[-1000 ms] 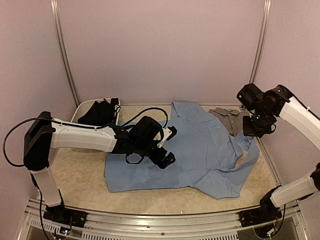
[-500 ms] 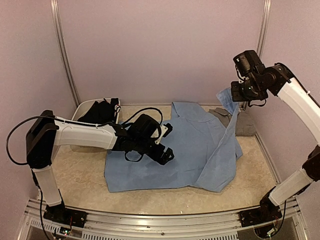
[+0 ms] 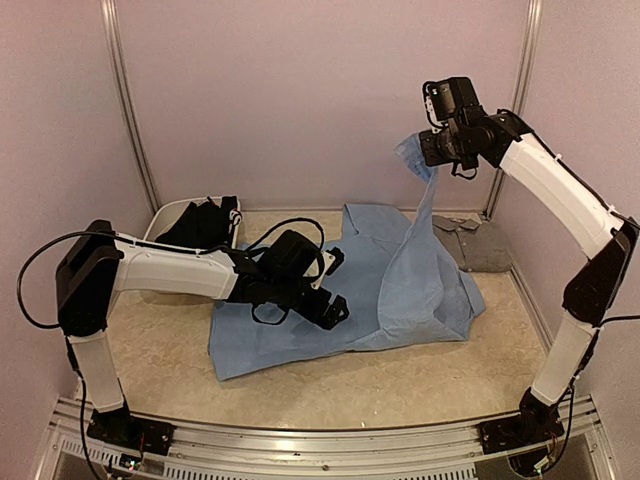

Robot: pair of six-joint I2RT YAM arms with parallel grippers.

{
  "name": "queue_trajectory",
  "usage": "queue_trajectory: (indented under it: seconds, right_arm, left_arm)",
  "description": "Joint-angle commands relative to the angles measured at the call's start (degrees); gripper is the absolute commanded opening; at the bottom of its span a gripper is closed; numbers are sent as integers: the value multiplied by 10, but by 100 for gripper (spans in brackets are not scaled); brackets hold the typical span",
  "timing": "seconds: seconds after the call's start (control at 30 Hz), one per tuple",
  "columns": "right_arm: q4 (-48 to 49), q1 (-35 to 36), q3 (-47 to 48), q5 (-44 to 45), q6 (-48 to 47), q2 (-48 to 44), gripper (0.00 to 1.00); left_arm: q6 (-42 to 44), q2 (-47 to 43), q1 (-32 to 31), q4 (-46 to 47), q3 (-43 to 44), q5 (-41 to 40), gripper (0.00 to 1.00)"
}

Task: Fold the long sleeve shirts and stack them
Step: Pick up the flattened shirt from the center of the board.

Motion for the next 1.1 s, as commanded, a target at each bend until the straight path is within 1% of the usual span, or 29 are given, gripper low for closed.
queue_trajectory:
  seconds: [0.0,0.03,0.17,0.3,0.4,0.53,0.63,0.77,0.83,0.9,1.0,1.07]
  right_arm:
    - [80,6,-14,13,-62,27,0]
    - [97,6,-21,15,-81,31,0]
    - [119,7,-14,53,-107,62,0]
    - [137,7,-6,78,-127,79,0]
    - [140,7,0,85,-136,85,0]
    - [133,7,-17,76,-123,76,0]
    - [133,7,-42,64,-116,65,0]
    - [138,7,-70,61,-110,54,0]
    - [144,7,-81,56,-108,48,0]
    - [154,7,-91,52,-111,44,0]
    - [162,7,-93,56,-119,45,0]
    - [161,7,-89,55,-124,50,0]
  left_arm:
    - [-9,5,-2,4,6,-7,99]
    - [-9,6,-1,4,6,-7,99]
    - [4,5,0,-17,6,14,99]
    - [24,-25,-1,-61,-2,4,99]
    - [48,-55,-4,-116,-4,-3,99]
    - [88,-80,-27,-193,-1,-60,99]
    - [129,-100,-44,-247,1,-83,99]
    - [206,-121,-45,-324,12,-107,99]
    - [222,-111,-38,-369,32,-89,99]
    - [230,-102,-36,-394,43,-70,98]
    - [240,-100,-40,-411,26,-63,98]
    - [244,-101,-40,-415,5,-84,98]
